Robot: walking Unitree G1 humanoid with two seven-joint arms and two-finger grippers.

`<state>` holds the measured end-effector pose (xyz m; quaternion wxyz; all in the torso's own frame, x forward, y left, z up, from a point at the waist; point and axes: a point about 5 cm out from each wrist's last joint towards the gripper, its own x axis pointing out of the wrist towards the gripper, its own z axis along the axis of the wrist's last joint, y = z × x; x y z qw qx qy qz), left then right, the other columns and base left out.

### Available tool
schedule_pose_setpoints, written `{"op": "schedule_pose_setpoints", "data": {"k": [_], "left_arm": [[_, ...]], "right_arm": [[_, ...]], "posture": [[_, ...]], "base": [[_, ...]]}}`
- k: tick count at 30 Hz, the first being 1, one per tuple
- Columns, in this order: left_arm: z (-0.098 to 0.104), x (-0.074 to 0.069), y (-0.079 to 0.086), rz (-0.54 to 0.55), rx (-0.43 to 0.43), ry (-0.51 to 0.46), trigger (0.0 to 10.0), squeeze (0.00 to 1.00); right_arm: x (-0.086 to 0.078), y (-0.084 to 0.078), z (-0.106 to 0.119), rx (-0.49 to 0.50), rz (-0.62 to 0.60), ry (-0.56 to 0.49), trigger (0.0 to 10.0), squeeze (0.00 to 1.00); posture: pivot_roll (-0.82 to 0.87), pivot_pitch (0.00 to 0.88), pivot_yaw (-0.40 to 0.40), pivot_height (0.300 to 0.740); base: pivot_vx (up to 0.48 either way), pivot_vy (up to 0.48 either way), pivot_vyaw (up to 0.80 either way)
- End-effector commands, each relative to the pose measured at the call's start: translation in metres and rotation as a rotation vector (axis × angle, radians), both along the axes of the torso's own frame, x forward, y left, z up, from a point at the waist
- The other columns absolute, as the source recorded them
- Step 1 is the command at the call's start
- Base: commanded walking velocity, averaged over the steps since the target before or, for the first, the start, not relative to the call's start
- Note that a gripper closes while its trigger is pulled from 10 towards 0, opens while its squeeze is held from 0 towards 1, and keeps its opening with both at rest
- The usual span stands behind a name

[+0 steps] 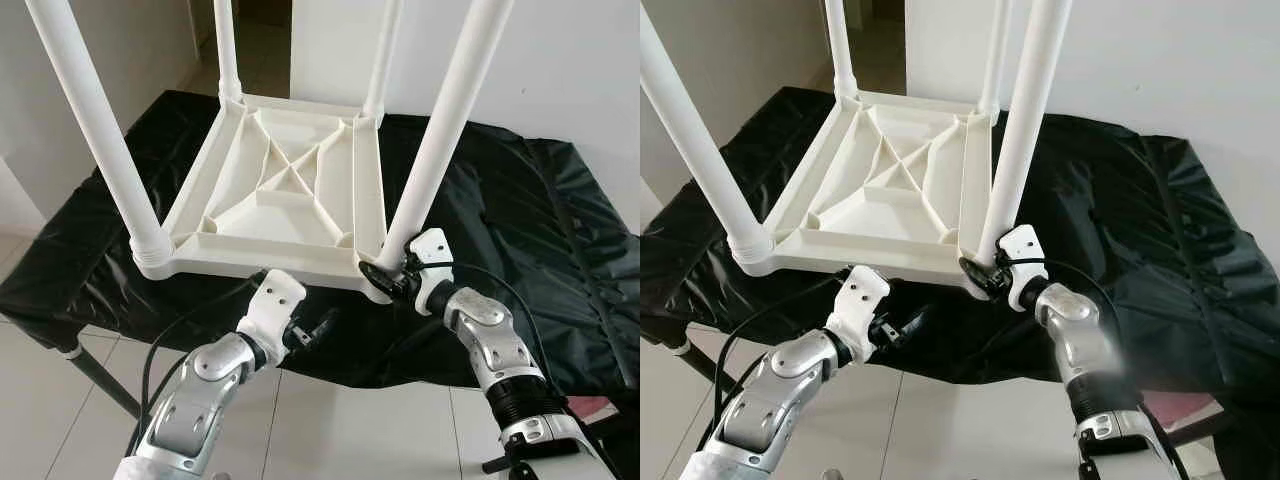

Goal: Building children table

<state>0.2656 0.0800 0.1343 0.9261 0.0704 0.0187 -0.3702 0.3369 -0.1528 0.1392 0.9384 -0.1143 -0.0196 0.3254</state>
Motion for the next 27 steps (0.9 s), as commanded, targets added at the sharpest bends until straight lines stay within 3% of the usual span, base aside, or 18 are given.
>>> {"op": "schedule_pose_setpoints", "data": {"k": [1,5,6,7,8,13,19,24,27], "left_arm": [[-0.003,0.001,0.001,0.059,-0.002,0.001,10.0,0.00],[-0.003,0.002,0.000,0.057,-0.004,-0.002,10.0,0.00],[-0.003,0.002,0.000,0.056,-0.005,-0.003,10.0,0.00],[-0.002,0.002,0.000,0.054,-0.005,-0.005,10.0,0.00],[-0.002,0.002,0.000,0.053,-0.006,-0.006,10.0,0.00],[-0.003,0.002,0.000,0.050,-0.008,-0.006,10.0,0.00],[-0.006,-0.002,-0.003,0.028,-0.005,0.007,10.0,0.00],[-0.007,-0.002,-0.002,0.038,-0.003,0.010,10.0,0.00],[-0.004,0.003,-0.001,0.042,-0.006,-0.001,10.0,0.00]], "right_arm": [[0.000,0.001,-0.009,-0.009,-0.002,0.036,0.0,0.00],[0.001,0.001,-0.007,0.001,-0.006,0.028,0.0,0.00],[0.002,0.001,-0.007,0.008,-0.010,0.026,2.8,0.00],[0.002,0.001,-0.007,0.019,-0.019,0.026,4.7,0.00],[0.002,0.001,-0.007,0.034,-0.029,0.028,10.0,0.00],[0.004,0.002,-0.008,0.045,-0.095,0.050,10.0,0.00],[0.002,0.002,-0.008,0.130,-0.340,0.107,10.0,0.00],[-0.007,0.006,-0.013,0.117,-0.450,0.109,10.0,0.00],[-0.025,0.014,-0.021,0.174,-0.712,0.107,10.0,0.00]], "posture": [[0.04,0.070,-0.046,0.740],[0.04,0.072,-0.044,0.740],[0.04,0.071,-0.043,0.740],[0.04,0.076,-0.044,0.740],[0.04,0.078,-0.041,0.740],[0.03,0.086,-0.036,0.740],[0.02,0.095,-0.038,0.740],[0.02,0.095,-0.036,0.740],[0.02,0.093,-0.048,0.740]], "base": [[0.000,0.000,0.00],[0.000,0.000,0.00],[0.000,0.000,0.00],[0.000,0.000,0.00],[0.000,0.000,0.00],[0.000,0.000,0.00],[0.000,0.000,0.00],[0.000,0.000,0.00],[0.000,0.000,0.00]]}}
